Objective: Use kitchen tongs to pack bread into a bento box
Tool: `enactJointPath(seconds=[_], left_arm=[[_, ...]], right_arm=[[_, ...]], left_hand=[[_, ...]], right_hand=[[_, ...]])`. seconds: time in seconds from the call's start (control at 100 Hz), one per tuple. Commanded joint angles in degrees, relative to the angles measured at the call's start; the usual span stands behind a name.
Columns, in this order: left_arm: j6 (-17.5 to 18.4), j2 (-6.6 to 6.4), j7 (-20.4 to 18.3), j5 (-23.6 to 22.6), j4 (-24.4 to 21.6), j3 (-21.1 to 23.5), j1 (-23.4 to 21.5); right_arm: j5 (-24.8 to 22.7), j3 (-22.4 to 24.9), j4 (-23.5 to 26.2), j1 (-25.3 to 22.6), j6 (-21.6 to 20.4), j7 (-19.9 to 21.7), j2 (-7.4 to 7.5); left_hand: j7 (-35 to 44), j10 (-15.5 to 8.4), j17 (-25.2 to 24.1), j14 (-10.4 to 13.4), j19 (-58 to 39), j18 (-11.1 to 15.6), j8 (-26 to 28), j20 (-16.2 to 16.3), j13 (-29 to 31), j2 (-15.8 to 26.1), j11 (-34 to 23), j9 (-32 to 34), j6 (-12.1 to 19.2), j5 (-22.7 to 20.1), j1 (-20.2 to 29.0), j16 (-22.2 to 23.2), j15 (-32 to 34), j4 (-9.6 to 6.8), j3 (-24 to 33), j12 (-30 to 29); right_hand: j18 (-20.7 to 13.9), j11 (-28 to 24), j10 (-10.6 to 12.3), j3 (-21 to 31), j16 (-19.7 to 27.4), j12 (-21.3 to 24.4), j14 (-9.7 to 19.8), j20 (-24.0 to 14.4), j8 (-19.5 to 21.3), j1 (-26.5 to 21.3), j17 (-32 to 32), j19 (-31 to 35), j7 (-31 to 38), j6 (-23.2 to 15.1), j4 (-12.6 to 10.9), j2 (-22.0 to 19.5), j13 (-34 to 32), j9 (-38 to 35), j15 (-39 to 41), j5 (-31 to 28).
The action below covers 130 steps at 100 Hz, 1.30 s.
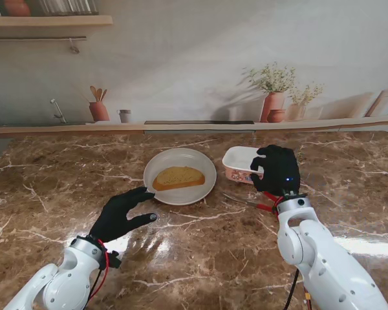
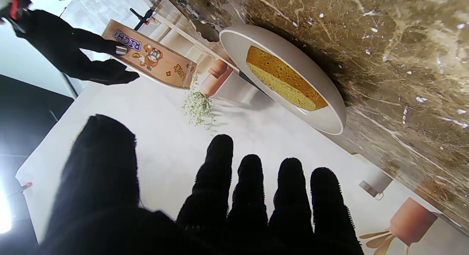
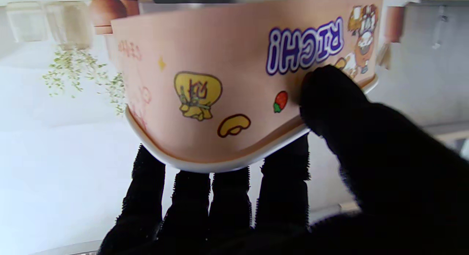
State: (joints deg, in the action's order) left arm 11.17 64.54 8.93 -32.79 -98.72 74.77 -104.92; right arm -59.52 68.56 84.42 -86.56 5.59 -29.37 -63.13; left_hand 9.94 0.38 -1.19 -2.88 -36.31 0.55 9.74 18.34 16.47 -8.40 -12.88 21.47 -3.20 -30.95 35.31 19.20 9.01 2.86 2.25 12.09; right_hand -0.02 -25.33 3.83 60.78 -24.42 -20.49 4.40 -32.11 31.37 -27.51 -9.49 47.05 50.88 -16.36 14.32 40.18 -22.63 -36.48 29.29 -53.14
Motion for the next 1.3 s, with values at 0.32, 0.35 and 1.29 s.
enactJointPath(seconds=[0.32,0.35,1.29], left_arm=[[1.4,0.16,1.3,-0.9,-1.0,0.8,-1.4],[1.5,0.16,1.3,-1.0,-1.1,0.9,-1.5],[1.4,0.1,2.2,-3.1,-2.8,2.1,-3.2]], right_arm=[[-0.6,-3.7,10.1,-14.1,-4.0,-4.9,-1.12],[-0.7,-4.1,10.5,-14.7,-4.4,-5.0,-1.06],[6.0,-11.8,7.8,-17.0,-9.3,3.6,-0.56]], left_hand=[[0.1,-1.0,-0.2,2.6,0.0,2.5,-0.6,0.1,-1.3,2.2,0.8,-1.7,0.4,1.7,-0.8,-0.7,-2.1,-2.29,-2.2,-0.4],[0.0,-0.9,-0.2,2.6,0.0,2.5,-0.6,0.1,-1.4,2.2,0.8,-1.7,0.3,1.7,-0.8,-0.7,-2.1,-2.3,-2.2,-0.4],[0.0,-0.9,-0.3,2.5,-0.4,2.2,-0.6,0.2,-1.3,2.1,0.9,-1.5,0.0,1.6,-0.6,-0.7,-2.0,-2.3,-2.2,-0.4]], right_hand=[[1.1,1.9,0.3,3.2,-0.6,-1.9,-0.8,-1.2,0.9,-0.8,0.2,1.0,3.1,-0.5,0.3,0.5,-4.2,-3.3,-0.5,-2.2],[1.1,2.0,0.4,3.2,-0.6,-1.9,-0.7,-1.2,0.9,-0.7,0.4,0.9,3.1,-0.5,0.3,0.6,-4.2,-3.3,-0.7,-2.2],[1.2,4.4,-0.6,1.6,-1.3,-2.4,-1.5,-3.3,-9.8,2.0,1.5,-0.8,3.4,2.3,2.2,11.4,-3.7,-3.8,-2.0,-1.5]])
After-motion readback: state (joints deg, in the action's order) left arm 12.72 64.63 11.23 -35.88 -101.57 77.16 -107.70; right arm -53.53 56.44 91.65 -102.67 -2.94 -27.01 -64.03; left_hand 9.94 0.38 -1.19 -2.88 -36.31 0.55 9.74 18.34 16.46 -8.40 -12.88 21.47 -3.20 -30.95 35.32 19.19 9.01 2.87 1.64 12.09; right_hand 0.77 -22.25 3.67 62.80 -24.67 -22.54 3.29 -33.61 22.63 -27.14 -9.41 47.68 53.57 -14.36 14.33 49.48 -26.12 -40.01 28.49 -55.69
